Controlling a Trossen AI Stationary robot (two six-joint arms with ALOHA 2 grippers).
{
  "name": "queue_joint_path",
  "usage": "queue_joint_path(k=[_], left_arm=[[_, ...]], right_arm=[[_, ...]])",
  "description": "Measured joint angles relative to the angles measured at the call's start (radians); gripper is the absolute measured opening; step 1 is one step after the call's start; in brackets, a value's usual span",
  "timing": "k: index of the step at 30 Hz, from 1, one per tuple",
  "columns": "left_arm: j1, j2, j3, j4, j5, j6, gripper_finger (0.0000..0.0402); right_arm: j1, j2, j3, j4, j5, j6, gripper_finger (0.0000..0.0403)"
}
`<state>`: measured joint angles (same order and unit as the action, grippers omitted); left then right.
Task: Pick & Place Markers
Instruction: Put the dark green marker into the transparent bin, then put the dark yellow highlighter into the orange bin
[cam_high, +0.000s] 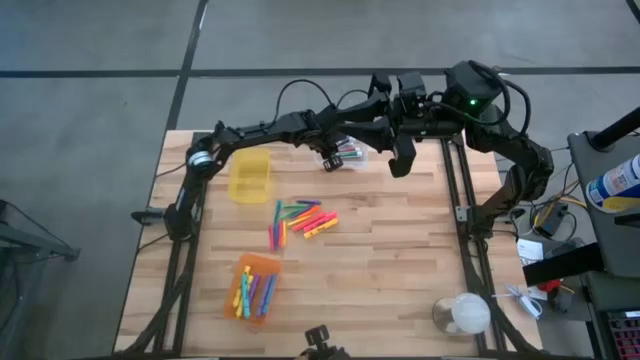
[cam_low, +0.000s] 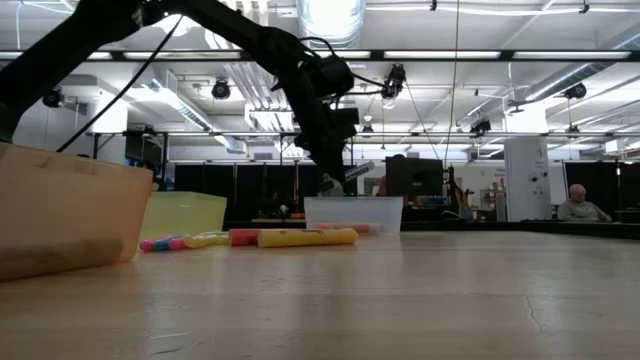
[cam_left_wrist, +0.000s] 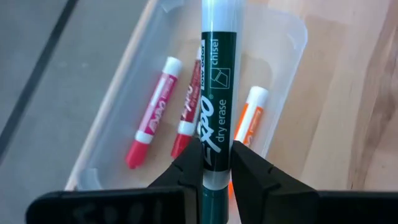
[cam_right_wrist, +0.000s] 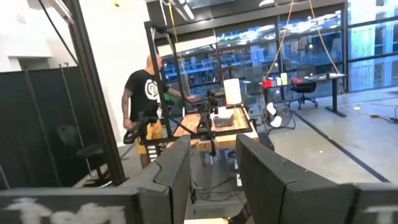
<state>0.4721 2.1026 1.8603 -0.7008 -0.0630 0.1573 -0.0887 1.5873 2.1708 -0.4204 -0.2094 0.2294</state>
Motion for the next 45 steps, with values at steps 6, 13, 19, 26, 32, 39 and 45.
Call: queue_joint_path(k=[6,13,19,26,32,39,45], left_arm=[[0.007,0.085,0.085,-0.046,-0.038,0.007,0.0061],[0.025,0.130,0.182,-0.115,-0.020,0.011,0.0112],[0.035,0.122,0.204,-0.131,-0.014,-0.015,0.0144],[0.045,0.078,0.193,-0.276,0.079,-0.169,0.0146],[0.030,0.001,0.158,-0.280,0.130,-0.240,0.0147],[0.031,-0.225,-0.067,-0.118,0.172,-0.294,0.0147],[0.020,-0.516,-0.353,0.056,0.230,-0.381,0.0147]], right_arm=[[0.004,-0.002,-0.020,-0.020,0.000,-0.002,0.0122],[0.003,-0.002,-0.027,-0.026,-0.001,-0.006,0.0123],[0.003,-0.002,-0.027,-0.042,-0.001,-0.028,0.0123],[0.003,-0.006,-0.027,-0.039,0.000,-0.076,0.0123],[-0.005,-0.008,-0.027,-0.040,0.007,-0.077,0.0123],[-0.003,-0.010,-0.028,-0.052,0.027,-0.063,0.0114],[-0.003,-0.003,-0.034,-0.055,0.029,-0.023,0.0111]])
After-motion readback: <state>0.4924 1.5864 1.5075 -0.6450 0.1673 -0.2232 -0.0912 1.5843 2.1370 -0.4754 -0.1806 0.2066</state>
